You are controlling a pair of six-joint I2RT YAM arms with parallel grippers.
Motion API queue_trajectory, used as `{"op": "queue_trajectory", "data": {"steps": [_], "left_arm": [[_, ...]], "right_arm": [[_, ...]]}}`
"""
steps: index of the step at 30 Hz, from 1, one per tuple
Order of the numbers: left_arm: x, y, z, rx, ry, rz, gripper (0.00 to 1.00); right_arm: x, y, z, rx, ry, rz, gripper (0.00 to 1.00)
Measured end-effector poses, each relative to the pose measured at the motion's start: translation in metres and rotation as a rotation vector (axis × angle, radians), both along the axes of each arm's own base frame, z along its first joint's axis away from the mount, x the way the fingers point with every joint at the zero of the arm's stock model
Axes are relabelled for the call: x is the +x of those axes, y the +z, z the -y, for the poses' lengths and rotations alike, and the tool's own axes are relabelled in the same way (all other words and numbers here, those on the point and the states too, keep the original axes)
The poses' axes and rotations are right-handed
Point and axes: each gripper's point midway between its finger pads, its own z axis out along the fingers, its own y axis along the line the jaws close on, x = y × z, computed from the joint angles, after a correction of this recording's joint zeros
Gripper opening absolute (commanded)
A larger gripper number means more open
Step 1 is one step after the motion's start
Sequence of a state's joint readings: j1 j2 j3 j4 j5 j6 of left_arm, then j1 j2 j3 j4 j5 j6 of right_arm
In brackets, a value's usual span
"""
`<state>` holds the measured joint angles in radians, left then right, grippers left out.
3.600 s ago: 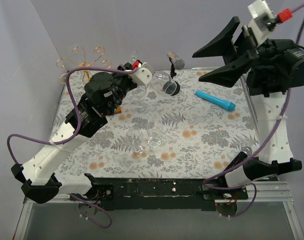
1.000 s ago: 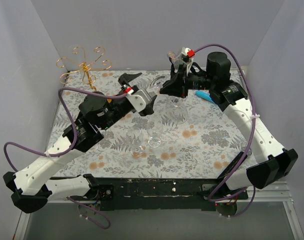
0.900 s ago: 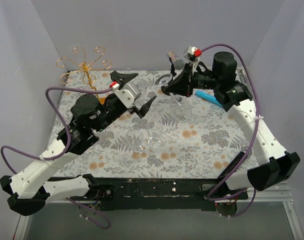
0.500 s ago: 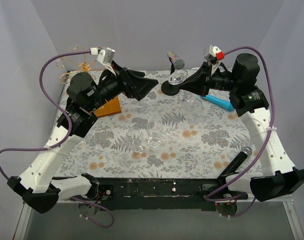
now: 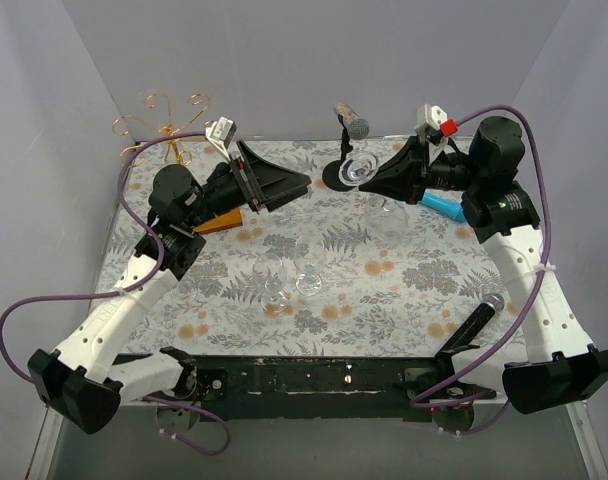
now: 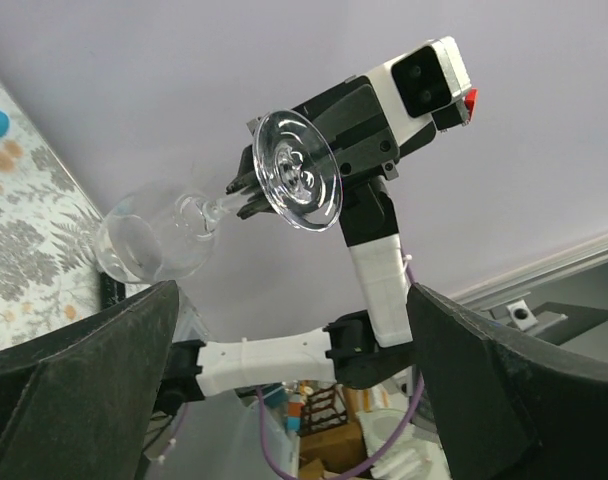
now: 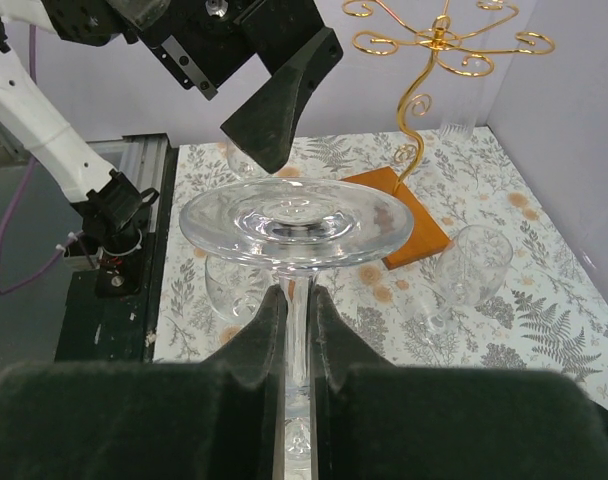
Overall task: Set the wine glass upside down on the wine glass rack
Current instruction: Turn the wine glass upside down at the wine rack.
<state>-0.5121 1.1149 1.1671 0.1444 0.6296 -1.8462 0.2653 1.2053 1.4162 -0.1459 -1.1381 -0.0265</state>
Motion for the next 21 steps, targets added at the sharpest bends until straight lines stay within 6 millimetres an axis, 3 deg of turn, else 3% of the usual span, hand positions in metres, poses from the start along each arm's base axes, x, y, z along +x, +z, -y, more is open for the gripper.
{"op": "queue_trajectory", "data": {"steps": [12, 21], "left_arm": [[0.0, -0.01, 0.0, -0.089, -0.026, -0.069, 0.98], [0.022, -0.025, 0.012, -0.094, -0.025, -0.077, 0.96]], "right_arm": [[-0.004, -0.005, 0.0, 0.001, 0.051, 0.004, 0.01], [-0.004, -0.006, -0.001, 0.003, 0.069, 0.007, 0.01]]}}
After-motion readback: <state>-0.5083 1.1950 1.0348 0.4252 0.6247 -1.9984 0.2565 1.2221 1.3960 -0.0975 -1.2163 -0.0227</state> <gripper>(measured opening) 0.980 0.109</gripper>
